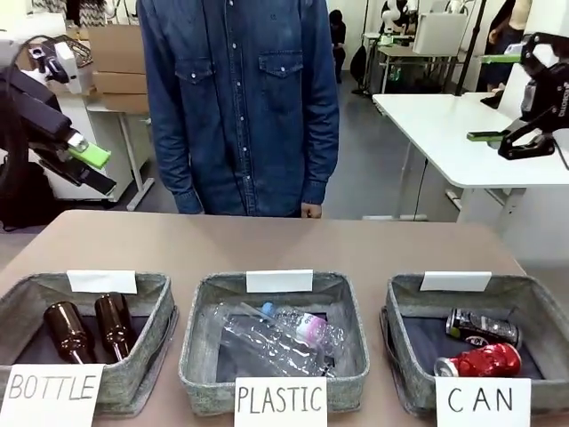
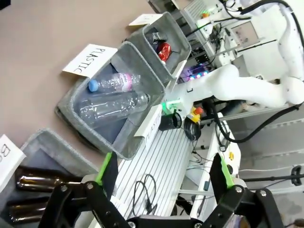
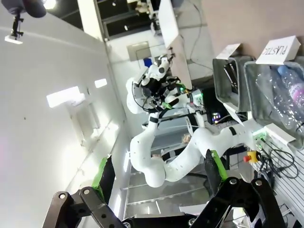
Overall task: Sort the can waste into the basket.
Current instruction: Pick up the can waste from the table and place it in the right Fabric basket.
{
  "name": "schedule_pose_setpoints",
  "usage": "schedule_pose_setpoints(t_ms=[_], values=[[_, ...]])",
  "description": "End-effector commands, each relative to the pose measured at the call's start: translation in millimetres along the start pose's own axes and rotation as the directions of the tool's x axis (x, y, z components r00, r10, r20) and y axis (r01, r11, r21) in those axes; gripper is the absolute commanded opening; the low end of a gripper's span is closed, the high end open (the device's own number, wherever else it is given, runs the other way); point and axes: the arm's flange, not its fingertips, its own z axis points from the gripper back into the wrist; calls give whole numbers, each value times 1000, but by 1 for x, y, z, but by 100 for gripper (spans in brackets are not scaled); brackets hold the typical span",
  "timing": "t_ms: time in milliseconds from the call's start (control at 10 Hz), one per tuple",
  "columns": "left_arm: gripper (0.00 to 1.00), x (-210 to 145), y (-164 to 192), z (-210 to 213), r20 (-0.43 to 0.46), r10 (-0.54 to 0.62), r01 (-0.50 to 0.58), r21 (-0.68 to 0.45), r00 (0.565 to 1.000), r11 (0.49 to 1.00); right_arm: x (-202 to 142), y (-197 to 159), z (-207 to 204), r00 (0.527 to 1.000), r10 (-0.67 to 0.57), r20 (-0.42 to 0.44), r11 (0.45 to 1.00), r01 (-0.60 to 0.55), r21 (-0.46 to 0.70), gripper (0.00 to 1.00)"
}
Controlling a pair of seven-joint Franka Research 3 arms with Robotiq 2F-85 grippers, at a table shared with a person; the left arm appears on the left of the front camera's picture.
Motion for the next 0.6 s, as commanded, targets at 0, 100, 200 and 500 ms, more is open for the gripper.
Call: schedule_pose_setpoints(t_ms=[0,100,200,500], values=[[100,-1,1,4,17,5,-5,3,1000,1000,2,0,5,1000,28,-10,1000,-28,-11,100],[100,-1,1,4,17,5,-5,3,1000,1000,2,0,5,1000,28,-10,1000,-28,-11,100],[100,-1,1,4,17,5,-5,3,1000,1000,2,0,5,1000,28,-10,1000,-28,-11,100],[100,-1,1,4,17,5,-5,3,1000,1000,2,0,5,1000,28,-10,1000,-28,-11,100]])
